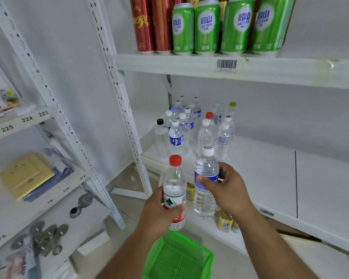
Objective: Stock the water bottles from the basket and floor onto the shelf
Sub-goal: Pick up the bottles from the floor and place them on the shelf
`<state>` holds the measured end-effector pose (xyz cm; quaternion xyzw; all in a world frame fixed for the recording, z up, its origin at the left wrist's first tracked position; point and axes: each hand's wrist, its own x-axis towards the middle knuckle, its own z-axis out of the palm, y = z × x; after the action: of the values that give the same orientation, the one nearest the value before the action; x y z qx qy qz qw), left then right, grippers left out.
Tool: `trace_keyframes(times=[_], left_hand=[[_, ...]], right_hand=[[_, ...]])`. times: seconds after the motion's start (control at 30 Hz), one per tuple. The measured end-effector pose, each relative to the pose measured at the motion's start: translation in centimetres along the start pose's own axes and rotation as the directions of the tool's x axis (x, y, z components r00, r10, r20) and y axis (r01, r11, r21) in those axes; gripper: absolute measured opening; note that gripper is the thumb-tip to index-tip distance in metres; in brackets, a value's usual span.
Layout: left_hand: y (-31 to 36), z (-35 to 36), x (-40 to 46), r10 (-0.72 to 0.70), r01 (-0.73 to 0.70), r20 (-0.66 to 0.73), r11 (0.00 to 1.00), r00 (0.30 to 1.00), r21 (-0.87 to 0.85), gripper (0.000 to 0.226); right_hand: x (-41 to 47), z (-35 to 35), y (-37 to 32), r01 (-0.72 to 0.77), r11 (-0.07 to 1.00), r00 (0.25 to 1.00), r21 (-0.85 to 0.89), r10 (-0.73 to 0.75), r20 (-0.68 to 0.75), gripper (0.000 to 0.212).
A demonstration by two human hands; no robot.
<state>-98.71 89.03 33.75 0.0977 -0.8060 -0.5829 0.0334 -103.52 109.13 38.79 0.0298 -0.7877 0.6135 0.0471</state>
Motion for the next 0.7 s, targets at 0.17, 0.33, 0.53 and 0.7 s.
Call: trace_keyframes(times=[0.17,0.33,0.53,0.7], left_hand=[[0.8,1.3,2.4,0.003,-0.003,0.009,1.0,1.0,0.016,0.05],[1.5,2.4,4.2,0.035,-0.037,0.064,0.999,0.997,0.029,0.047],[1.7,3.0,6.7,0.045,-0.047,0.125,0.999,0.991,0.011,0.055],[1.1,2.5,8.7,0.066,-0.065,0.199,0.998,0.978,-0.011,0.053]], right_hand=[[2.1,-1.0,0.3,-0.007,1.0,1.0,0.013,0.007,-0.012,0.035],[2.9,-2.0,0.4,-0.025,0.999,0.998,0.027,0.027,-0.049,0.038],[3.4,-2.5,0.4,-0.044,0.999,0.991,-0.013,0.042,-0.131,0.035],[3.7,-1.4,0.1,-0.067,0.997,0.977,-0.036,0.058,-0.206,0.036]])
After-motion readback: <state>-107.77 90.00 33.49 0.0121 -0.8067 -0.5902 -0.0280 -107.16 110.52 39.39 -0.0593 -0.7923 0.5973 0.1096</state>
